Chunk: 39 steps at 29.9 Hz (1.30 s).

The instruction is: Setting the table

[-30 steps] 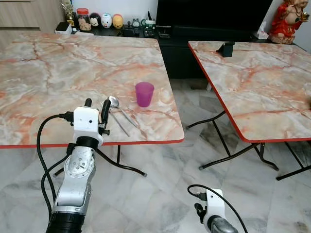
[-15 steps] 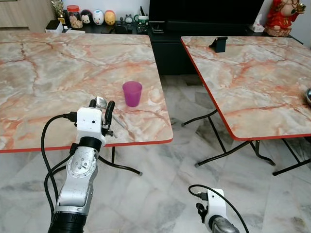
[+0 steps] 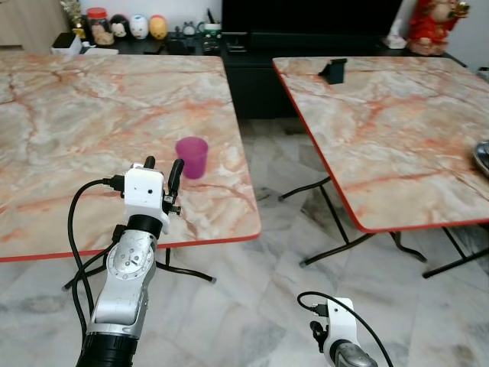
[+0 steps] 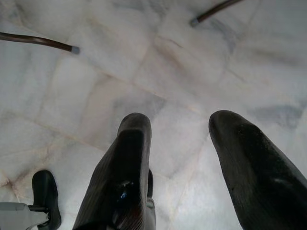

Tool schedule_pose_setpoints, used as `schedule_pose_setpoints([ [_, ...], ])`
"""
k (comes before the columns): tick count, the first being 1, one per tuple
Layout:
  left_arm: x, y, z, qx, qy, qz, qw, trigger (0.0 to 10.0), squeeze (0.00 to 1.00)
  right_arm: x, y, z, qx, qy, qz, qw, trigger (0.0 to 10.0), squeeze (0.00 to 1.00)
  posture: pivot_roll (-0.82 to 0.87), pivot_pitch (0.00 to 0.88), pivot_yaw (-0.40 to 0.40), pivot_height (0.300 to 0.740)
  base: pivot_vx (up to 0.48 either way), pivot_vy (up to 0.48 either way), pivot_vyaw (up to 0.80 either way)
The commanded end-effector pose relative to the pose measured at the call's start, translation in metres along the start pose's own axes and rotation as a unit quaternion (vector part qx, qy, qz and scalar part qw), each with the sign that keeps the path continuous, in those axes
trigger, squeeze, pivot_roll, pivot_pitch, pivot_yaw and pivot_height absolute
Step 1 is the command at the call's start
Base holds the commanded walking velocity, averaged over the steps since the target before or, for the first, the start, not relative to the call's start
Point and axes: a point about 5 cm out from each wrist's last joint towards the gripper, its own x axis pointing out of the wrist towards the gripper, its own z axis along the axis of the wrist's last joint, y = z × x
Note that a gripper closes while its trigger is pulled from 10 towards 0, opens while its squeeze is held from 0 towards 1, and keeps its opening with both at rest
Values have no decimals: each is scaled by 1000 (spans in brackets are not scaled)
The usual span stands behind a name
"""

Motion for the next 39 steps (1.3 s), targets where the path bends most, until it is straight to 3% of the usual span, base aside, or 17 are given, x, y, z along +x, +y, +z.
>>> schedule_pose_setpoints([
  [1,2,0,4,-2,-4,0,1000,10000,0,0,-2,2,-9,0,-1,1000,10000,0,54,11,-94,740,251,0,0],
  [7,3,1,5,-2,-5,1,1000,10000,0,0,-2,2,-16,1,2,1000,10000,0,54,13,-94,740,246,0,422],
  [33,3,3,5,3,-3,-5,1000,10000,0,0,-4,0,-23,15,-27,999,10000,0,45,20,-82,740,213,0,0],
  [39,6,2,5,-21,2,-14,1000,10000,0,0,-3,-2,-14,25,-27,999,10000,0,46,20,-75,740,0,0,0],
])
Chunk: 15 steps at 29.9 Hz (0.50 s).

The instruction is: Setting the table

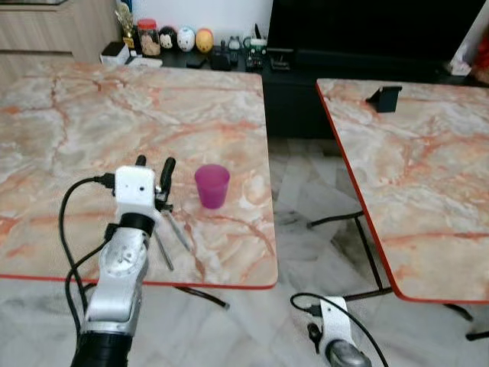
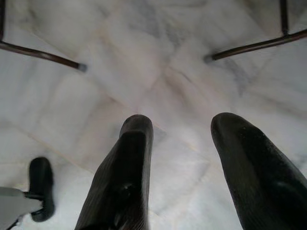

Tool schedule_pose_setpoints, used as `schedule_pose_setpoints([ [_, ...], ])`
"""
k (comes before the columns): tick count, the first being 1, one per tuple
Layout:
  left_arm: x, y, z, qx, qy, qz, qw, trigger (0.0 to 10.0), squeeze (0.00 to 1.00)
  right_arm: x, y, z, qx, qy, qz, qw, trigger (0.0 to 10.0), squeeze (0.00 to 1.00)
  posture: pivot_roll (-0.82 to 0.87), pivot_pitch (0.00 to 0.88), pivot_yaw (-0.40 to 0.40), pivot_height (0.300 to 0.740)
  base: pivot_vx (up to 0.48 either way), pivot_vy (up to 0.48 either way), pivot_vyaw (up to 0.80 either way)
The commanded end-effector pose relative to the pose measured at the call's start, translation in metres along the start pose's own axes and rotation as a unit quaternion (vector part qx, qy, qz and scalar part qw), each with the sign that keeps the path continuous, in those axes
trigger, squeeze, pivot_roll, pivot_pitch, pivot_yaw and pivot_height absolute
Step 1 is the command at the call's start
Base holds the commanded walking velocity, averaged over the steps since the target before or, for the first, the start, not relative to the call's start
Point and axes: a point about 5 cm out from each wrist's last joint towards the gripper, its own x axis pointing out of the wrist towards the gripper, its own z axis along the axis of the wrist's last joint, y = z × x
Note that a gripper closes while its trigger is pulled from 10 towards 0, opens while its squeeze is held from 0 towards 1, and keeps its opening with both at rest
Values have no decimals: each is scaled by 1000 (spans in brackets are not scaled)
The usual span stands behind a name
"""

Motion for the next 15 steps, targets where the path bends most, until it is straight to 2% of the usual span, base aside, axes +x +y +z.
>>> schedule_pose_setpoints([
  [1,3,0,1,-37,8,-10,999,10000,0,0,-1,-1,11,4,-4,1000,10000,0,48,19,-74,740,0,0,0],
  [2,3,0,1,-37,8,-10,999,10000,0,0,-1,-1,11,4,-4,1000,10000,0,48,19,-74,740,0,0,0],
  [3,5,-1,0,-65,28,-32,997,10000,0,0,0,-1,13,1,0,1000,10000,0,54,19,-70,740,0,0,0],
  [7,6,-5,-1,-94,51,-76,991,10000,0,0,1,0,19,-3,1,1000,10000,0,57,21,-69,740,0,0,0],
  [10,10,-5,2,-105,63,-89,988,10000,0,0,1,0,21,-6,4,1000,10000,0,65,24,-68,740,0,0,0],
  [15,32,-6,4,-143,89,-86,982,10000,0,0,2,0,25,-8,6,1000,10000,0,66,25,-62,740,0,0,0],
])
